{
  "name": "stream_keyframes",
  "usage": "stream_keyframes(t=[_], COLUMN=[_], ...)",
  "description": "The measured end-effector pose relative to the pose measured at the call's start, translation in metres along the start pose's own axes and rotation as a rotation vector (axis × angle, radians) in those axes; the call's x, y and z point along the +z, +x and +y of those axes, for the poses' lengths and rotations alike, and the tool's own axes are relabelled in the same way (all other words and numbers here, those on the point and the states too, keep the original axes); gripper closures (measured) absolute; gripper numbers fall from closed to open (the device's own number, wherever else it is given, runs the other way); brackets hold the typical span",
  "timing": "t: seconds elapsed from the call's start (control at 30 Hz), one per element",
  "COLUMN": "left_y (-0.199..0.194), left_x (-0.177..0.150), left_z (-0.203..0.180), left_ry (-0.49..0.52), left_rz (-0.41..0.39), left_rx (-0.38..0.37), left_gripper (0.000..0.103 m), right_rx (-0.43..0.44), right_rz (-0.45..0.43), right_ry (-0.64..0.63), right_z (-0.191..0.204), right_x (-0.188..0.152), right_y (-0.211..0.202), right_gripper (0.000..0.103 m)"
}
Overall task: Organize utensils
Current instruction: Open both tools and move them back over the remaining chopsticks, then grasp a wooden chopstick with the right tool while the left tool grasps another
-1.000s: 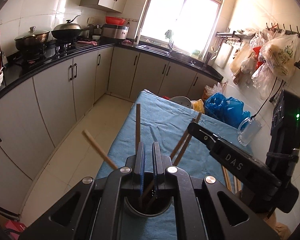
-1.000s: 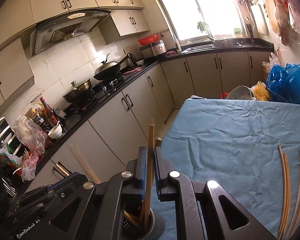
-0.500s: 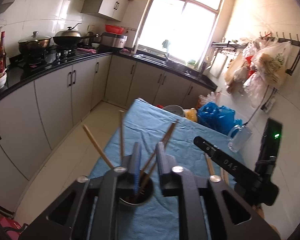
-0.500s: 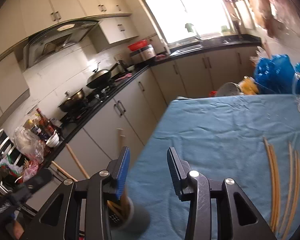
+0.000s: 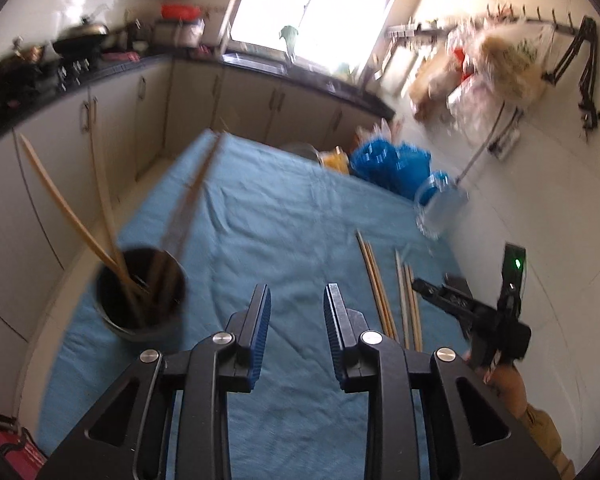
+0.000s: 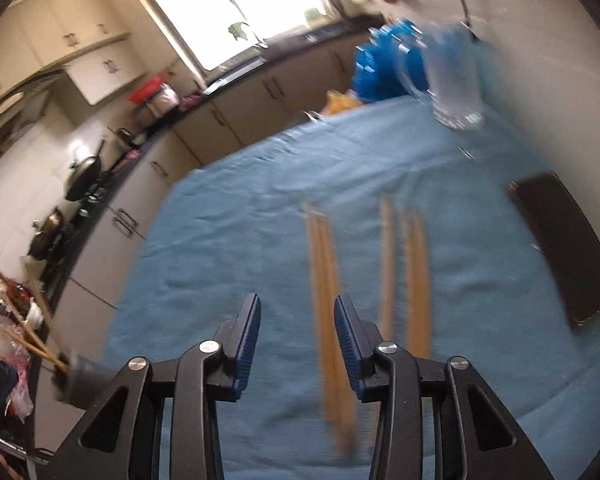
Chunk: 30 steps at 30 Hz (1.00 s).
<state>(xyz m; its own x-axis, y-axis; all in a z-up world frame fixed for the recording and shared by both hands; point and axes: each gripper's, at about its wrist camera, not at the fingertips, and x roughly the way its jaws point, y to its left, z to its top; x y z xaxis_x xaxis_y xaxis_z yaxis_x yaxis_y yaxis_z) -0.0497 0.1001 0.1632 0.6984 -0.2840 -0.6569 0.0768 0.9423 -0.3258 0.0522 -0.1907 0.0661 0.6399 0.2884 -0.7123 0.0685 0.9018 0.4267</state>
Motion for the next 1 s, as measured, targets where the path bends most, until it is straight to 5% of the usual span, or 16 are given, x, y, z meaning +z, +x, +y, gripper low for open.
stream_keyframes(t=[0.27, 0.43, 0.6, 0.67, 0.77, 1.0], left_y=[0.032, 0.041, 0.054, 0.059, 0.069, 0.122], left_x=[-0.023, -0.024, -0.025, -0.027, -0.030, -0.031], left_z=[-0.021, -0.013, -0.007, -0.007, -0.007, -0.027], left_ry=[0.059, 0.048, 0.031, 0.034, 0.043, 0.068], left_rz=[0.085, 0.104, 0.123, 0.135, 0.154, 0.231], left_rx=[0.042, 0.062, 0.073, 0.080, 0.087, 0.067], left_gripper=[0.077, 0.077, 0.077, 0.077, 0.077, 0.077], right_rx=[-0.104, -0.170, -0.028, -0.039, -0.169, -0.116], right_rz=[0.107, 0.131, 0.215, 0.209, 0.154, 0.154], right_ry=[-0.142, -0.123, -0.146, -0.157, -0.171, -0.146], right_z=[0.004, 0.003, 0.029, 0.031, 0.021, 0.010], right_x=[0.002, 0.005, -0.011, -0.014, -0.011, -0.012], right_y=[0.050, 0.074, 0.079, 0.078, 0.074, 0.065], right_gripper=[0.081, 0.085, 0.094, 0.094, 0.095, 0.094])
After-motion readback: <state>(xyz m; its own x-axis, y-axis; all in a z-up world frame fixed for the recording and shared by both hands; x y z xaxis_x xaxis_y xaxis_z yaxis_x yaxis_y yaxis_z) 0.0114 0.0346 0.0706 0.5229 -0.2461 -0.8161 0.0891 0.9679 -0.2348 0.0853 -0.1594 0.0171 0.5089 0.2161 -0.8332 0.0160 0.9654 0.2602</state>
